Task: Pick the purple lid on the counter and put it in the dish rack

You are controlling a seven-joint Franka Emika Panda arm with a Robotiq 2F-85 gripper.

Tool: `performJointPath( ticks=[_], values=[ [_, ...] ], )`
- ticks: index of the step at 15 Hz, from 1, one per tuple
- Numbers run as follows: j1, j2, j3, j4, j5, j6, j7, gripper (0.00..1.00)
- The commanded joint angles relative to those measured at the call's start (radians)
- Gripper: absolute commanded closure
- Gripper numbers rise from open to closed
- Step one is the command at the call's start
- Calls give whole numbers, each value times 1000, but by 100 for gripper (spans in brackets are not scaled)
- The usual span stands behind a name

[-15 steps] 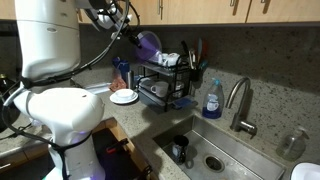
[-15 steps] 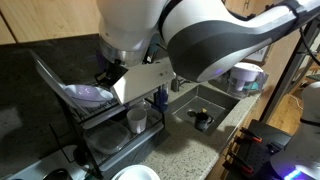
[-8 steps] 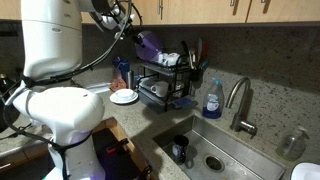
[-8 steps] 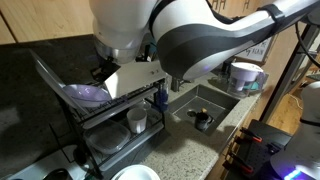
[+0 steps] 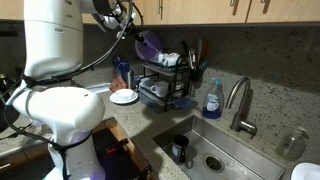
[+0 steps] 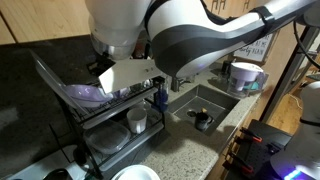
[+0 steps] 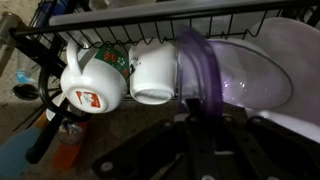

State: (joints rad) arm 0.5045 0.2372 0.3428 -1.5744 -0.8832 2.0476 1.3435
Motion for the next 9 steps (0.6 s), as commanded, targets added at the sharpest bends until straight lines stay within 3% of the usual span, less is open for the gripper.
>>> performJointPath(
  ticks=[1, 9],
  values=[
    [23, 14, -13, 42, -38, -24, 35, 99],
    [23, 34, -17, 46, -54, -19, 36, 99]
  ],
)
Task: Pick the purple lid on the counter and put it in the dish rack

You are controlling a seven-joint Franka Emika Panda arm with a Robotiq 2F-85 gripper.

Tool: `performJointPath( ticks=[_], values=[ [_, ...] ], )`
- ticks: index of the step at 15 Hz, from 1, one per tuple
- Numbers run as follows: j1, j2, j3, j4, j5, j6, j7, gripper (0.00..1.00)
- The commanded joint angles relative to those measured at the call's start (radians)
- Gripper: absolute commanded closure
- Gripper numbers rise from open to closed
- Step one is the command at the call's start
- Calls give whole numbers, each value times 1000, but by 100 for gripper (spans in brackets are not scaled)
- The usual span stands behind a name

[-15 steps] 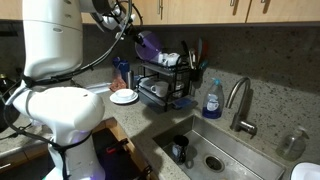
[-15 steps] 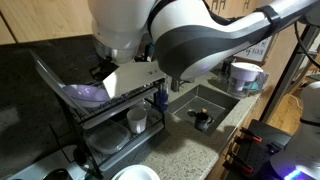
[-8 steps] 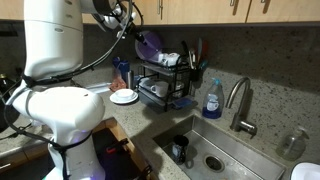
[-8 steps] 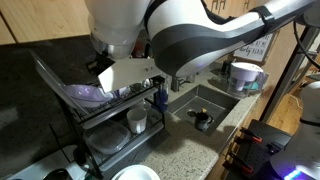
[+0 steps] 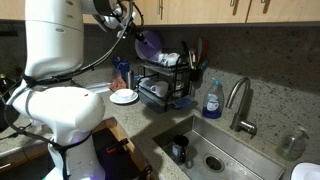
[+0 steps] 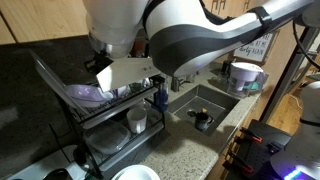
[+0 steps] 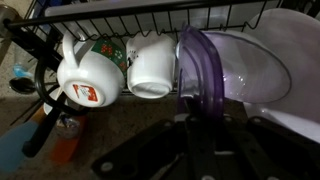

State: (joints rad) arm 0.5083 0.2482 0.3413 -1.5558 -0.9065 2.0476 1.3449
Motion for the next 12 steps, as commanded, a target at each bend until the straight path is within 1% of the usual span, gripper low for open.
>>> performJointPath(
  ticks=[1, 6, 12],
  values=[
    [21, 29, -18, 28, -40, -17, 39, 99],
    [23, 59, -22, 36, -90, -16, 74, 99],
    [26, 81, -25, 47, -92, -17, 82, 99]
  ],
)
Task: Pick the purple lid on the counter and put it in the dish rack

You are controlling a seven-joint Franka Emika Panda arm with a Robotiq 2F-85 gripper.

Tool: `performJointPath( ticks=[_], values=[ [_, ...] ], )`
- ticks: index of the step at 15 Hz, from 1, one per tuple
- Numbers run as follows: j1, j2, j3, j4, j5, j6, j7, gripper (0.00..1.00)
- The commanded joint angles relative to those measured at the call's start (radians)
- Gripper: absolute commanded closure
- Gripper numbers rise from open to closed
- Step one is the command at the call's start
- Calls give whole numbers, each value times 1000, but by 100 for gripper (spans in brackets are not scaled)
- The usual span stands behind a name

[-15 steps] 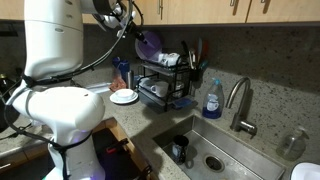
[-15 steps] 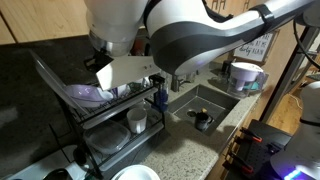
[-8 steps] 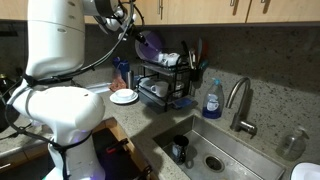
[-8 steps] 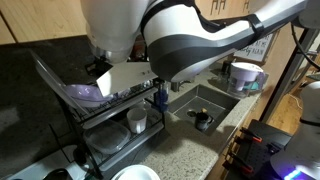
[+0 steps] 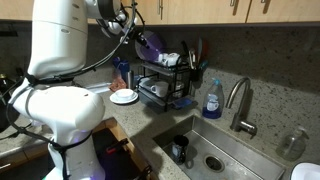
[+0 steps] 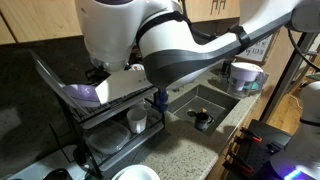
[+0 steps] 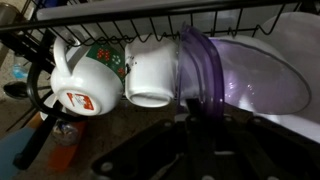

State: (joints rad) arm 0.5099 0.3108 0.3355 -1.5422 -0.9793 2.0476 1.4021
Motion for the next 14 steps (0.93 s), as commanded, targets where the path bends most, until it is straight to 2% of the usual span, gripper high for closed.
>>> performJointPath(
  ticks=[1, 2, 4, 8, 11, 14],
  values=[
    [24, 21, -21, 35, -18, -17, 24, 99],
    [25, 23, -22, 37, -16, -17, 23, 98],
    [28, 29, -24, 41, -12, -18, 17, 68],
    [36, 41, -29, 46, -10, -21, 14, 38],
    [42, 41, -30, 44, -9, -23, 13, 19],
    [52, 22, -26, 33, -8, -26, 7, 11]
  ],
)
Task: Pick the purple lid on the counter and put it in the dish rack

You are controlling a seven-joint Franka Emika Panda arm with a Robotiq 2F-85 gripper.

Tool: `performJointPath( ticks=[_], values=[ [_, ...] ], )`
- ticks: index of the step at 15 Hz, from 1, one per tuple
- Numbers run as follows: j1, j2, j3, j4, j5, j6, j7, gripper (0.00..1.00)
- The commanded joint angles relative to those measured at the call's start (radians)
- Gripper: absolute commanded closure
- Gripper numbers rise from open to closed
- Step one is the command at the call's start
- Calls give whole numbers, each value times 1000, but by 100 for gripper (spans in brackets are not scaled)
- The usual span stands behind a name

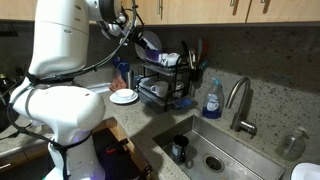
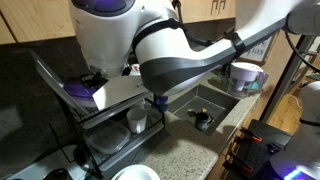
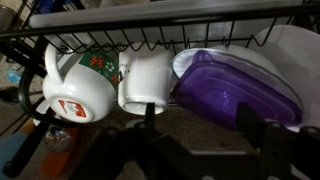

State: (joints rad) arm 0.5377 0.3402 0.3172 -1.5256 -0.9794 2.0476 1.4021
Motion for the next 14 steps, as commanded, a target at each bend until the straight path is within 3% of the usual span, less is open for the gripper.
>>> performJointPath(
  ticks=[1, 3, 9, 14],
  values=[
    [30, -19, -4, 10, -8, -27, 1, 8],
    [41, -36, 1, 2, -4, -27, -11, 13],
    [62, -100, 29, -34, 48, -16, -103, 0],
    [64, -147, 48, -64, 149, -48, -222, 0]
  ],
)
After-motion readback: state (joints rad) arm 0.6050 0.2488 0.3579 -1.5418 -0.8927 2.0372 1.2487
